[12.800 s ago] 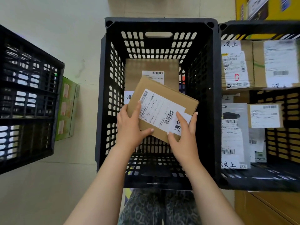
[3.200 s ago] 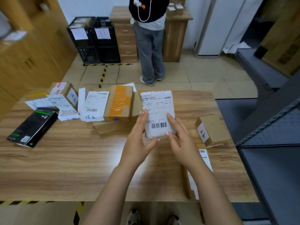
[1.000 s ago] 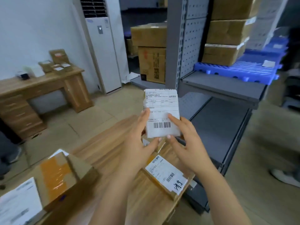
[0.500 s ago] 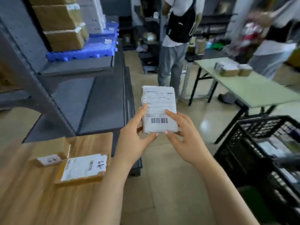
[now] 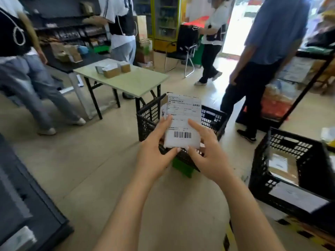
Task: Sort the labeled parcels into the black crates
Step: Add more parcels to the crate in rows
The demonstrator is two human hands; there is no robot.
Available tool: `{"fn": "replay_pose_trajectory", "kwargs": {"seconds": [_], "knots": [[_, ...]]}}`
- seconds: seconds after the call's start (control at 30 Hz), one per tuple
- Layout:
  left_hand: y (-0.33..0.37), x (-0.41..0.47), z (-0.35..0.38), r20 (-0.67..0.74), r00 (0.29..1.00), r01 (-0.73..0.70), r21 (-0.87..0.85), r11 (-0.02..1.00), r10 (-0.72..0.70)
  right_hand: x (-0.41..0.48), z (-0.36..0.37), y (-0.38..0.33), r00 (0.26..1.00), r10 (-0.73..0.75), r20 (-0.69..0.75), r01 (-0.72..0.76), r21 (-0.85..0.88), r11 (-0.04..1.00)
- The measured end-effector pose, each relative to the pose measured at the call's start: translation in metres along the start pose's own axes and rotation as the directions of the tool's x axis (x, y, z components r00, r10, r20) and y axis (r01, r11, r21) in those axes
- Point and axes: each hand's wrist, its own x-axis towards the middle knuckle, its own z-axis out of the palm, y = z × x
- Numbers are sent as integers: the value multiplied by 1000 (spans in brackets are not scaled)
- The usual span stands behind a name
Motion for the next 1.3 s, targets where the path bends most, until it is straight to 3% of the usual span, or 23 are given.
{"fn": "replay_pose_trajectory", "kwargs": {"seconds": [0.3, 0.63, 0.9, 1.3], "knots": [[88, -21, 221, 316, 928, -182, -81, 980, 198, -125, -186, 85, 928, 216, -304, -232, -16, 973], [149, -34, 381, 525, 752, -367, -170, 915, 399, -209, -295, 134, 700, 430, -570, -438, 132, 889], [168, 9, 473, 581, 673, -304, -346, 887, 458, -193, -363, 178, 596, 455, -661, -522, 111, 846], [169, 155, 601, 683, 645, -116, -356, 927, 343, -81, -475, 281, 593, 438, -676, -557, 48, 829]]}}
